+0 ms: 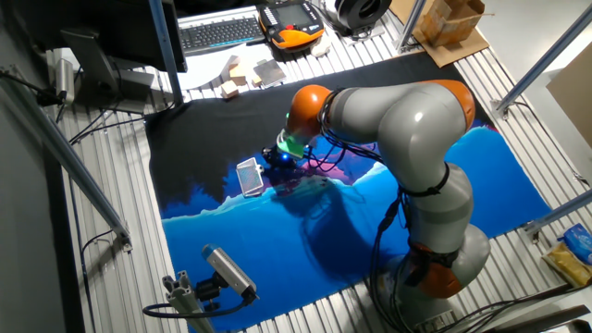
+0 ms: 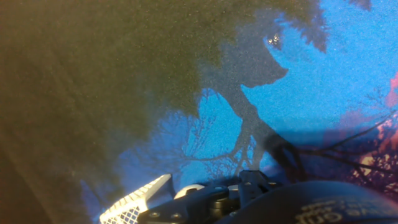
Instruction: Push the soccer ball into the goal
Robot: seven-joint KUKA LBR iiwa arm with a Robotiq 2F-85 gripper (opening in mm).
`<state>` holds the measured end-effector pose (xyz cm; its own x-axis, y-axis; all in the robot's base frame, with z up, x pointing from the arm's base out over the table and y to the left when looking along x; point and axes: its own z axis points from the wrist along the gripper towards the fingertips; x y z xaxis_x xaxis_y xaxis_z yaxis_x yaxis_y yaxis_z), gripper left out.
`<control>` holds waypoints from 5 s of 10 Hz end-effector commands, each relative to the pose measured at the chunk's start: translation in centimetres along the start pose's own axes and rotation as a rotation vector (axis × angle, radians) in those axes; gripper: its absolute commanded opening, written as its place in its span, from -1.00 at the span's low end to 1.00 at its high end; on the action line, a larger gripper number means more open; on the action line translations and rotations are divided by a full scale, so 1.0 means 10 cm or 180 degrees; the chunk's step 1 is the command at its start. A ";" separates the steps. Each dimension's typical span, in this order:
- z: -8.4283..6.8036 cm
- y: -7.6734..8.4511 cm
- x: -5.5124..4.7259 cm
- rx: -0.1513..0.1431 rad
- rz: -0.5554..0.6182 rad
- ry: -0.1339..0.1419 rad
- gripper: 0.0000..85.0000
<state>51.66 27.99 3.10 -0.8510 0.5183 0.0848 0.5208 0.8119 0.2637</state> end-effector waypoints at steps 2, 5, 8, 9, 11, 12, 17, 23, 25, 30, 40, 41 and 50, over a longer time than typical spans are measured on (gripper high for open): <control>0.00 0.00 0.01 0.0006 -0.0013 0.0008 -1.00; -0.02 -0.02 -0.02 0.0402 -0.0369 -0.0139 -1.00; -0.02 -0.02 -0.02 0.0490 -0.0510 -0.0088 -1.00; -0.02 -0.02 -0.02 0.0554 -0.0567 -0.0108 -1.00; -0.02 -0.02 -0.02 0.0589 -0.0646 -0.0083 -1.00; -0.02 -0.02 -0.02 0.0597 -0.0682 -0.0063 -1.00; -0.02 0.00 0.00 0.0434 -0.0542 0.0077 -1.00; 0.05 0.11 0.04 0.0173 -0.0385 0.0185 -1.00; 0.06 0.13 0.06 0.0157 -0.0363 0.0190 -1.00; 0.08 0.16 0.10 -0.0044 -0.0267 0.0214 -1.00; 0.01 0.12 0.03 -0.0137 -0.0413 -0.0035 -1.00; 0.02 0.13 0.04 -0.0143 -0.0402 -0.0032 -1.00; 0.11 0.20 -0.03 -0.0036 -0.0356 -0.0022 -1.00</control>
<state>53.04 29.76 2.61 -0.9030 0.4269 0.0474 0.4221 0.8616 0.2819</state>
